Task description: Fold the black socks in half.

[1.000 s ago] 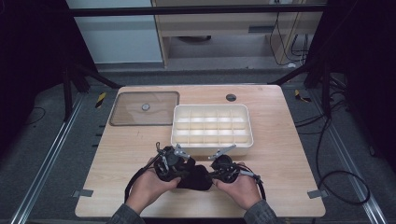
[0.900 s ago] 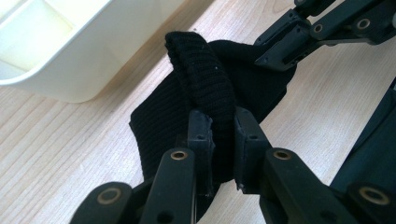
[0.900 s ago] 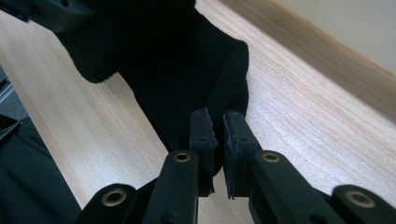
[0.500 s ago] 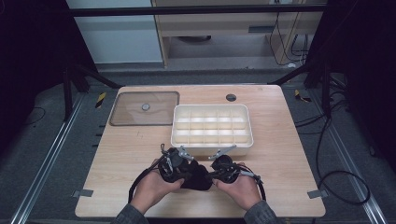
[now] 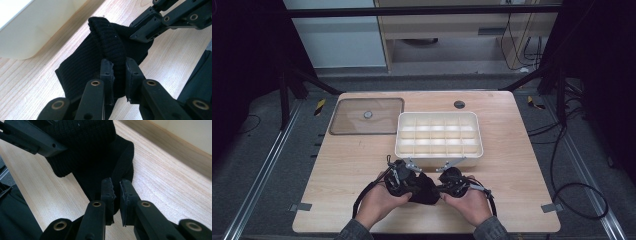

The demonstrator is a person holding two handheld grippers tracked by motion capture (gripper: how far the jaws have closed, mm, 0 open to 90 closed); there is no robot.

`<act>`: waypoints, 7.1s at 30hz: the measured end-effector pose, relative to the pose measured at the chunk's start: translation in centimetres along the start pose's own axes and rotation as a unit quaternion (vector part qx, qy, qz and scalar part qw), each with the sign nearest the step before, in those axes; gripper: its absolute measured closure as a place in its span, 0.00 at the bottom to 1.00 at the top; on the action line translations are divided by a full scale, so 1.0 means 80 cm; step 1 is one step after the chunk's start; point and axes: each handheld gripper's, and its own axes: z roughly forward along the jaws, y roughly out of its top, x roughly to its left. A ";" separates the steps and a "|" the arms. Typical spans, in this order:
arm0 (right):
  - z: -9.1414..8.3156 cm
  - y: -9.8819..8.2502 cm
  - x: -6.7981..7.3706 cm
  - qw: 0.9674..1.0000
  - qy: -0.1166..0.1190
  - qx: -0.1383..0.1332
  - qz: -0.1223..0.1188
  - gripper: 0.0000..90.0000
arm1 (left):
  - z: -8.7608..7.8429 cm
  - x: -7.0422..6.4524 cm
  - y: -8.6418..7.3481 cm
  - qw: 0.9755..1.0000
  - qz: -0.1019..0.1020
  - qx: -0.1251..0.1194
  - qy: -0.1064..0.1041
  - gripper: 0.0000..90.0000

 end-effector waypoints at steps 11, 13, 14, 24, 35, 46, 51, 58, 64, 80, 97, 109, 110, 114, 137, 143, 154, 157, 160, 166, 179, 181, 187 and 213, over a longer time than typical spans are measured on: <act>0.002 -0.004 -0.003 1.000 -0.001 0.002 0.009 0.92 | 0.010 -0.002 0.000 1.000 -0.001 0.005 -0.002 0.87; 0.002 -0.004 -0.003 1.000 -0.001 0.001 0.007 0.92 | 0.011 -0.002 0.001 1.000 -0.001 0.004 -0.003 0.87; 0.002 -0.004 -0.002 1.000 -0.001 0.002 0.010 0.92 | 0.011 -0.003 0.001 1.000 -0.001 0.004 -0.003 0.87; 0.004 -0.005 -0.002 1.000 -0.001 0.002 0.009 0.91 | 0.013 -0.001 0.002 1.000 -0.002 0.008 0.003 0.87; 0.004 -0.006 -0.003 1.000 0.000 0.002 0.008 0.91 | 0.023 -0.002 0.003 1.000 0.001 0.019 0.009 0.86; 0.005 -0.010 -0.007 1.000 -0.002 0.000 0.015 0.87 | 0.024 -0.004 0.002 1.000 -0.012 0.003 -0.004 0.81; 0.005 -0.011 -0.008 1.000 -0.002 -0.001 0.018 0.86 | 0.023 -0.007 0.003 1.000 -0.015 -0.005 -0.015 0.80; 0.004 -0.014 -0.011 1.000 -0.003 0.000 0.023 0.85 | 0.024 -0.015 0.007 1.000 -0.012 -0.011 -0.027 0.78; 0.004 -0.015 -0.011 1.000 -0.002 0.001 0.022 0.84 | 0.023 -0.019 0.010 0.999 -0.010 -0.017 -0.027 0.77; 0.004 -0.017 -0.013 1.000 -0.002 0.002 0.022 0.84 | -0.001 -0.012 0.014 0.999 -0.007 -0.038 -0.005 0.75; 0.004 -0.018 -0.013 1.000 -0.003 0.004 0.023 0.84 | -0.021 0.032 -0.032 0.997 -0.047 -0.024 0.055 0.74; 0.005 -0.018 -0.012 1.000 -0.003 0.005 0.024 0.84 | -0.014 0.045 -0.053 0.996 -0.072 -0.025 0.054 0.68; 0.005 -0.018 -0.012 1.000 -0.003 0.005 0.023 0.84 | -0.014 0.046 -0.053 0.996 -0.073 -0.026 0.053 0.67; 0.005 -0.017 -0.012 1.000 -0.003 0.004 0.022 0.84 | -0.013 0.045 -0.053 0.995 -0.072 -0.027 0.056 0.65; 0.006 -0.017 -0.011 1.000 -0.004 0.005 0.023 0.84 | 0.015 0.045 -0.071 0.997 -0.076 0.013 0.030 0.61; 0.006 -0.017 -0.011 1.000 -0.003 0.006 0.022 0.84 | 0.017 0.044 -0.072 0.996 -0.078 0.014 0.029 0.58; 0.006 -0.017 -0.011 1.000 -0.003 0.005 0.022 0.85 | 0.022 0.042 -0.075 0.997 -0.075 0.024 0.010 0.64; 0.006 -0.017 -0.011 1.000 -0.003 0.005 0.022 0.85 | 0.023 0.040 -0.076 0.997 -0.074 0.025 0.000 0.69; 0.006 -0.017 -0.011 1.000 -0.003 0.005 0.022 0.85 | 0.024 0.039 -0.077 0.997 -0.071 0.025 -0.006 0.74; 0.006 -0.017 -0.011 1.000 -0.003 0.005 0.021 0.87 | 0.023 0.037 -0.079 0.997 -0.070 0.017 -0.007 0.83; 0.004 -0.016 -0.009 1.000 -0.003 0.005 0.012 0.92 | 0.020 0.035 -0.077 0.998 -0.068 0.004 0.000 0.89; 0.004 -0.016 -0.009 1.000 -0.005 0.004 0.010 0.92 | 0.019 0.035 -0.076 0.998 -0.067 0.002 0.001 0.90; 0.003 -0.016 -0.009 1.000 -0.004 0.005 0.009 0.92 | 0.014 0.034 -0.073 0.998 -0.064 -0.003 0.004 0.90; 0.003 -0.014 -0.007 1.000 -0.004 0.003 0.008 0.93 | 0.005 0.033 -0.066 0.998 -0.057 -0.012 0.012 0.90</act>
